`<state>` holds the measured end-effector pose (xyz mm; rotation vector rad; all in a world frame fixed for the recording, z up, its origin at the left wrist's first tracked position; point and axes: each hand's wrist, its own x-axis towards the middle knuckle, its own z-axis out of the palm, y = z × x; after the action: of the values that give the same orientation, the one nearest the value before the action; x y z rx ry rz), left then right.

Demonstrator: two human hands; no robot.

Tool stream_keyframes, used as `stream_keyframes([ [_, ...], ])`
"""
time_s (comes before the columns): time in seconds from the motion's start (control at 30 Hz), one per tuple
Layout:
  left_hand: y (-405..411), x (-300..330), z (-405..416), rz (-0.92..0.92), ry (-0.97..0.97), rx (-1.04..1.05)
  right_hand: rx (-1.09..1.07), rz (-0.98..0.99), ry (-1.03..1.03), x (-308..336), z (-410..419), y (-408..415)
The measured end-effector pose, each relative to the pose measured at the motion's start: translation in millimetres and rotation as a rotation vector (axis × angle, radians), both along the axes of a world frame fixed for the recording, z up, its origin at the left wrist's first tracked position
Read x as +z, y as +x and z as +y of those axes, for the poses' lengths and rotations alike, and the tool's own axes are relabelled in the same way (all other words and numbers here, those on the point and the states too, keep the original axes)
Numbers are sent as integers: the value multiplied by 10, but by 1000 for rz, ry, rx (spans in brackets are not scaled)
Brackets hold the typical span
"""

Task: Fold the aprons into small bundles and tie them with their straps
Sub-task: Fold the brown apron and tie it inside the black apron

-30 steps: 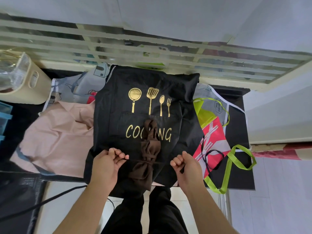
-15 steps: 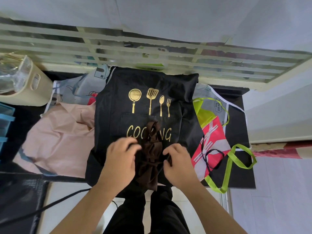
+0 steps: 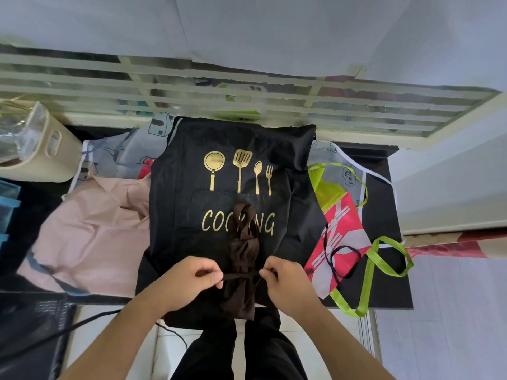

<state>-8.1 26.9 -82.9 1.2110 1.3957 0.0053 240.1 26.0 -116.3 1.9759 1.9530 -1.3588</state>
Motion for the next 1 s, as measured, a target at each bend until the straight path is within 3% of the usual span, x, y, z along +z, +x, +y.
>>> stream_keyframes([
  [0.1,90,169,21,-240,-19,76,-26,56,18,33,11,-41],
  [0.2,264,258,23,-310,67,59,-17,57,53,76,40,-75],
  [0.43,497,182,8,-148,194,-1,-67,60,8,67,48,-93],
  [0.67,593,-72,-32,98,319,167,-145,146,-99,146,12,-24],
  [0.87,634,-225,-29,197,263,-49,-110,237,-129,258,92,29],
  [1.0,603,-194,16,168,182,-193,-125,282,-98,305,238,-84],
])
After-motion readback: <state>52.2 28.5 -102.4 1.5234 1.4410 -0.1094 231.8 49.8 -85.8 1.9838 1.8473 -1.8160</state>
